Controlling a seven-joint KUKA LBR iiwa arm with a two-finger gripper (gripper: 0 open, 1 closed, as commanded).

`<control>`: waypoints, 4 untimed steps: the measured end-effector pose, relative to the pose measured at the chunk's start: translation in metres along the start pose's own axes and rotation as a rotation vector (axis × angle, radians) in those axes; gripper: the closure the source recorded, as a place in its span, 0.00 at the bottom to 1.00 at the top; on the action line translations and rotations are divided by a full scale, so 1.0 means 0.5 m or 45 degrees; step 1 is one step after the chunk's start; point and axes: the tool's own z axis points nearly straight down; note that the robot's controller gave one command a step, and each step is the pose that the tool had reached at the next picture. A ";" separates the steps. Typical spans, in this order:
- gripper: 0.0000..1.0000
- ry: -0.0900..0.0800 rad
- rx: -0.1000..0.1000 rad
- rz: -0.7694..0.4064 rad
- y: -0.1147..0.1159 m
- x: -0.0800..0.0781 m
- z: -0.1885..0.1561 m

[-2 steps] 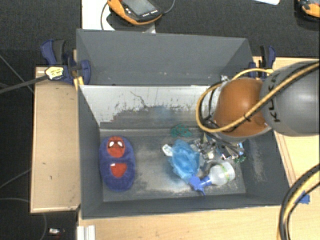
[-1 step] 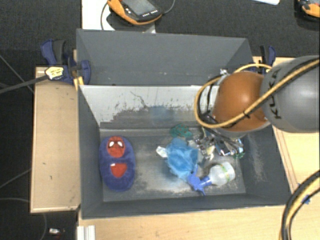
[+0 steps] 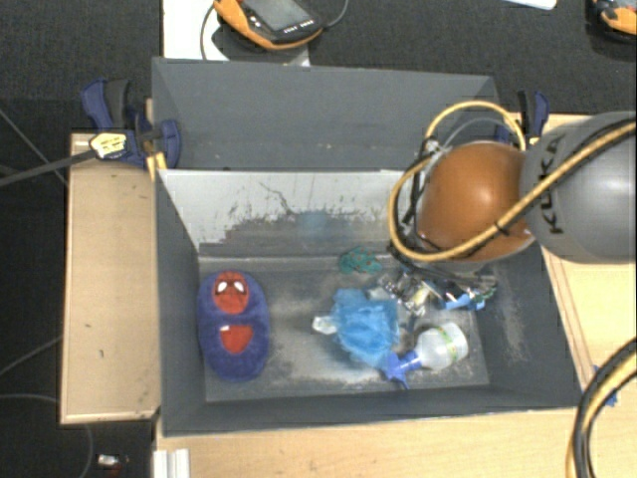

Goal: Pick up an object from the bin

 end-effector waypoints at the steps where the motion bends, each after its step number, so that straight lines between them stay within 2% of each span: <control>1: 1.00 0.001 -0.002 -0.067 0.008 0.000 -0.011; 2: 1.00 0.002 -0.002 0.304 0.010 -0.008 -0.015; 3: 1.00 -0.001 -0.001 0.068 0.016 -0.012 -0.028; 4: 1.00 -0.006 0.001 0.205 0.015 -0.024 -0.087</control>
Offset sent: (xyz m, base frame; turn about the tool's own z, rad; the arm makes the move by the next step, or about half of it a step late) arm 0.0025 0.0116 0.0109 -0.1813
